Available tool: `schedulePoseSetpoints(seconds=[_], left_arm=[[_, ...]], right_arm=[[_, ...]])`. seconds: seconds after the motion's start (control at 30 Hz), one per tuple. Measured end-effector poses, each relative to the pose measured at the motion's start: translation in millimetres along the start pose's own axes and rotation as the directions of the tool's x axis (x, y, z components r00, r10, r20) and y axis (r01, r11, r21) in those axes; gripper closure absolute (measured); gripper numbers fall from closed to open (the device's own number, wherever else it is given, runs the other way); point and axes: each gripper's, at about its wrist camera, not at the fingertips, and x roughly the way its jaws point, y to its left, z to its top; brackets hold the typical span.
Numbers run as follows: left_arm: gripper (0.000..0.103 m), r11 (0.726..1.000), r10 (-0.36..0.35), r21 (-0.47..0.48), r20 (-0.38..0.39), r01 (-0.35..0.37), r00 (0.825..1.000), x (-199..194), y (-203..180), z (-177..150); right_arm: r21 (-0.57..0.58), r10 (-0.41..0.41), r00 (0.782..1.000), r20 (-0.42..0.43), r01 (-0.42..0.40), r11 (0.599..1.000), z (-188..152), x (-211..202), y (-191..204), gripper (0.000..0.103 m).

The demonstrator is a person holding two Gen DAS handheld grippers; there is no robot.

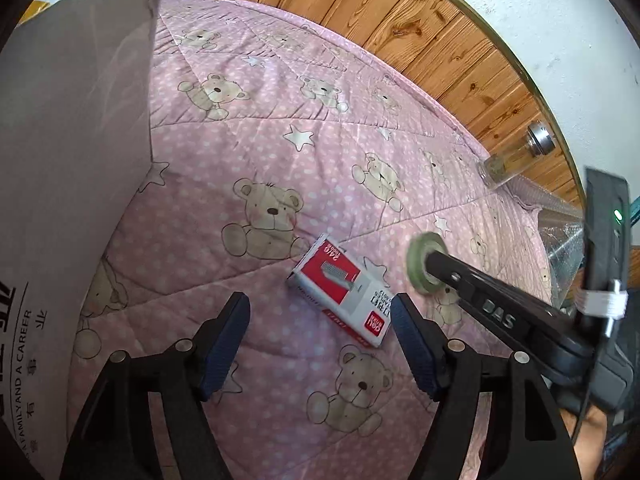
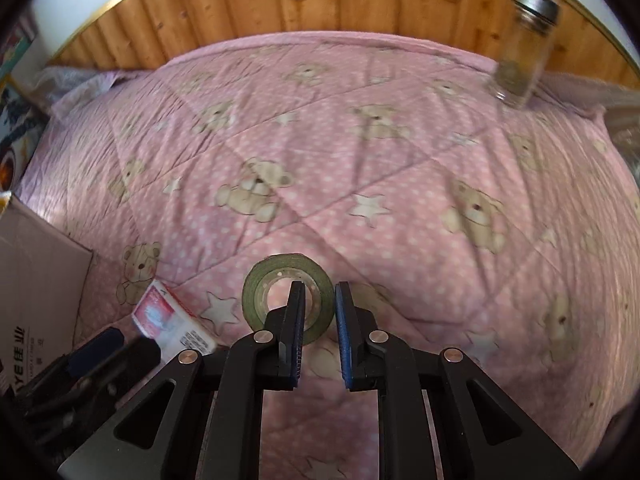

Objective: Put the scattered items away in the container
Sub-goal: 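Grasp the red staple box with the left tool while the right tool grasps the green tape roll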

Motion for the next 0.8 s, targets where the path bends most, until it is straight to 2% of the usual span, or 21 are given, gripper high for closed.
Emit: schedulePoseSetpoints(seconds=[0.03, 0.1, 0.17, 0.2, 0.23, 0.27, 0.33, 0.37, 0.43, 0.5, 0.57, 0.6, 0.63, 0.67, 0.73, 0.8], left_arm=[[0.025, 1.0, 0.01, 0.01, -0.002, -0.01, 1.0, 6, -7, 1], [0.025, 0.995, 0.084, 0.061, -0.005, -0.083, 0.996, 23, -23, 1], [0.025, 0.97, 0.187, 0.153, 0.035, -0.19, 0.982, 34, -40, -1], [0.025, 0.956, 0.21, 0.199, 0.048, -0.215, 0.977, 37, -46, -4], [0.038, 0.95, 0.196, 0.236, 0.056, -0.204, 0.979, 38, -49, -7], [0.045, 0.946, 0.164, 0.274, 0.051, -0.171, 0.985, 36, -50, -9], [0.068, 0.939, 0.094, 0.333, -0.022, -0.081, 0.995, 31, -46, -13], [0.07, 0.943, 0.066, 0.331, -0.067, -0.04, 0.996, 26, -40, -14], [0.07, 0.965, -0.019, 0.257, -0.125, 0.05, 0.992, 15, -19, -11], [0.07, 0.979, -0.059, 0.185, -0.128, 0.083, 0.99, 6, -3, -9], [0.067, 0.981, -0.049, 0.179, -0.117, 0.07, 0.992, 3, -1, -10], [0.056, 0.982, -0.036, 0.183, -0.116, 0.057, 0.993, 4, -3, -11], [0.04, 0.982, -0.021, 0.185, -0.114, 0.042, 0.993, 6, -6, -12], [0.034, 0.982, 0.001, 0.191, -0.1, 0.018, 0.995, 6, -7, -15], [0.032, 0.977, 0.051, 0.209, -0.068, -0.036, 0.996, 2, -6, -21], [0.032, 0.979, 0.057, 0.201, -0.057, -0.045, 0.997, -2, -1, -23]], right_arm=[[0.042, -0.004, 1.0, 0.003, 0.003, 0.999, -7, -6, -11, 0.088], [0.097, 0.002, 1.0, -0.005, -0.001, 0.995, -25, -14, -26, 0.087], [0.113, 0.017, 1.0, -0.018, -0.015, 0.993, -42, -21, -30, 0.087], [0.112, 0.026, 0.999, -0.025, -0.023, 0.993, -49, -26, -31, 0.087], [0.111, 0.037, 0.999, -0.024, -0.034, 0.993, -57, -32, -31, 0.087], [0.108, 0.05, 0.998, -0.024, -0.047, 0.993, -64, -39, -29, 0.087], [0.097, 0.075, 0.997, -0.024, -0.073, 0.993, -76, -50, -28, 0.087], [0.09, 0.082, 0.996, -0.023, -0.079, 0.993, -82, -54, -26, 0.087], [0.07, 0.074, 0.997, -0.032, -0.072, 0.995, -92, -58, -20, 0.087], [0.045, 0.052, 0.997, -0.056, -0.05, 0.998, -100, -51, -13, 0.087], [0.033, 0.033, 0.995, -0.092, -0.03, 0.999, -108, -37, -8, 0.086], [0.02, 0.021, 0.997, -0.077, -0.019, 1.0, -113, -34, -5, 0.084], [0.001, 0.006, 0.998, -0.056, -0.005, 1.0, -116, -35, -3, 0.084], [-0.01, -0.002, 0.999, -0.051, 0.002, 1.0, -118, -36, -1, 0.084], [0.01, 0.018, 0.999, -0.047, -0.018, 1.0, -118, -37, -5, 0.084], [0.026, 0.041, 0.998, -0.04, -0.04, 0.999, -120, -38, -11, 0.086]])
